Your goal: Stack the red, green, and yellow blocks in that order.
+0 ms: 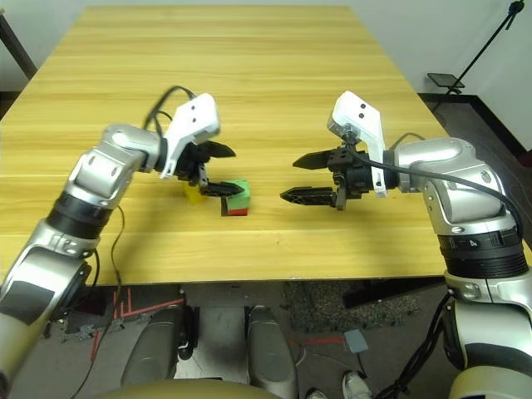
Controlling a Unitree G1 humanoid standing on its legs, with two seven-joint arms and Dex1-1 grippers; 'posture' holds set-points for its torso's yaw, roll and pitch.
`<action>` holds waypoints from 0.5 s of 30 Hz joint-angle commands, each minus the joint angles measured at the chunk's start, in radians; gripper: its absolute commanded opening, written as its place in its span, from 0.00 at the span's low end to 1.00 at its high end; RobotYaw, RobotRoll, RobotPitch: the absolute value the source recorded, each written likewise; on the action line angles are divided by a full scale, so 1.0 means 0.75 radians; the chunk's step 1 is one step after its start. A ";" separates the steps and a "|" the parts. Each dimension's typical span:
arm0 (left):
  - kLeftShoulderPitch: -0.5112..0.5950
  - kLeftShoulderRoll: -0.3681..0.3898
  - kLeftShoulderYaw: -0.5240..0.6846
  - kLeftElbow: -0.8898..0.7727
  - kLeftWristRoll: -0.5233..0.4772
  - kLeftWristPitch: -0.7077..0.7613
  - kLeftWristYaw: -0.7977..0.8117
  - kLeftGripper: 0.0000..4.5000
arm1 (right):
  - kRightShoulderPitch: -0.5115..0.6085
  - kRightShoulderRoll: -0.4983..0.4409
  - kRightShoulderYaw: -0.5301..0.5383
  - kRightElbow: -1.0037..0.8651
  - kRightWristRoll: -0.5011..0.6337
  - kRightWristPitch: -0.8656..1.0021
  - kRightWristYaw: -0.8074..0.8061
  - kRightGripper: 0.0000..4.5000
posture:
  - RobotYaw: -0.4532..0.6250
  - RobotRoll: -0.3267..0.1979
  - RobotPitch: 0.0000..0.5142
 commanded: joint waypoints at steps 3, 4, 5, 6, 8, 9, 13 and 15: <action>0.163 0.071 0.062 -0.122 -0.031 0.122 0.133 1.00 | -0.029 0.006 0.028 0.028 0.005 -0.028 0.018 1.00 | 0.53 0.36 0.16; 0.186 0.069 0.069 -0.110 -0.028 0.101 0.158 1.00 | -0.035 0.007 0.033 0.035 0.003 -0.031 0.022 1.00 | 0.53 0.36 0.16; 0.201 0.064 0.072 -0.095 -0.028 0.079 0.176 1.00 | -0.041 0.009 0.038 0.041 0.001 -0.034 0.024 1.00 | 0.53 0.36 0.16; 0.213 0.057 0.070 -0.081 -0.027 0.059 0.194 1.00 | -0.046 0.011 0.042 0.047 0.001 -0.038 0.025 1.00 | 0.54 0.35 0.15; 0.233 0.038 0.055 -0.033 -0.019 -0.010 0.224 1.00 | -0.059 0.014 0.050 0.058 0.000 -0.043 0.028 1.00 | 0.54 0.34 0.16; 0.238 0.017 0.056 -0.008 -0.019 -0.034 0.246 1.00 | -0.064 0.015 0.053 0.062 0.000 -0.044 0.028 1.00 | 0.54 0.34 0.16; 0.225 -0.036 0.028 0.080 -0.018 -0.109 0.272 1.00 | -0.070 0.013 0.059 0.066 0.002 -0.045 0.031 1.00 | 0.53 0.33 0.17; 0.217 -0.056 0.006 0.127 -0.011 -0.140 0.273 1.00 | -0.070 0.013 0.057 0.062 0.005 -0.039 0.028 1.00 | 0.53 0.33 0.18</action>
